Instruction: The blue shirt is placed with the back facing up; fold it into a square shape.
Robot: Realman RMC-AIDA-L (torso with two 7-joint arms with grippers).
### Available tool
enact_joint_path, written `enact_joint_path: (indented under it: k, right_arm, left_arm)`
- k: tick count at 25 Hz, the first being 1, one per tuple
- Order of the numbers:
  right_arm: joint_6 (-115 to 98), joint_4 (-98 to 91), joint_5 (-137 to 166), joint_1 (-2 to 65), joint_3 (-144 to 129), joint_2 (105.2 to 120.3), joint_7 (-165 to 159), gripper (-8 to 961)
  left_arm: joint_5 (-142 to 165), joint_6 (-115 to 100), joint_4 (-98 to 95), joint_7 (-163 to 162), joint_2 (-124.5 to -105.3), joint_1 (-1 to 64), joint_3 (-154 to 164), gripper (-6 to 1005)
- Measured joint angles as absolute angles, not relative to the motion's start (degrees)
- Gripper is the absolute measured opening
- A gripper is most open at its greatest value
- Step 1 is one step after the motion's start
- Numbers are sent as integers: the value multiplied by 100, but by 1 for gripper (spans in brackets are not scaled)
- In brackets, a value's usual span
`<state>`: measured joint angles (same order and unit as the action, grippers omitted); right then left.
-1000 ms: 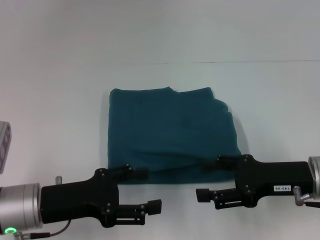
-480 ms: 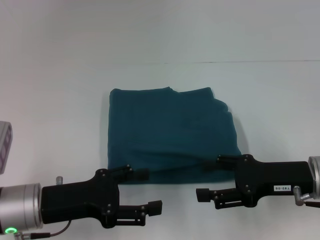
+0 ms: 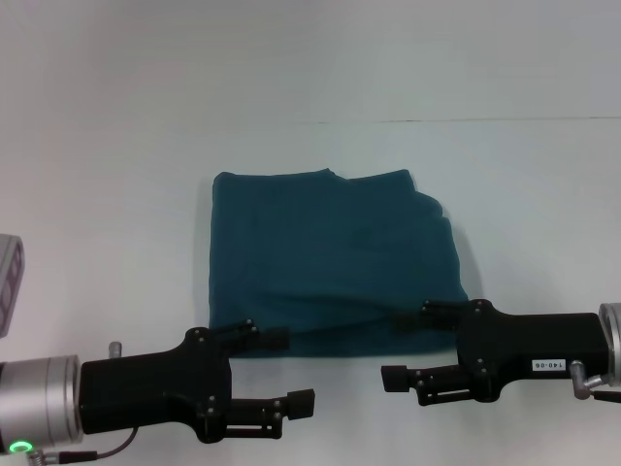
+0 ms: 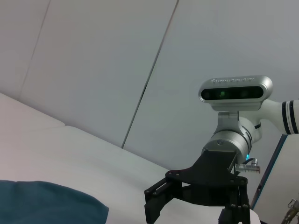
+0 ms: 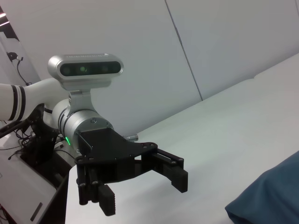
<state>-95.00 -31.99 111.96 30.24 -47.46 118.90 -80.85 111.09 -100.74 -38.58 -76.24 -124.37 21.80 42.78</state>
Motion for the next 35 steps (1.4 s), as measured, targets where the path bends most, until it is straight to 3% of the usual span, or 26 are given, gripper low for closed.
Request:
enact_joint_path:
  k: [35]
  right_arm:
    - [-9465, -3220, 11223, 2997, -4727, 11714, -8459, 915]
  left_arm:
    - [11106, -9945, -3892, -7787, -12401, 2417, 4248, 905]
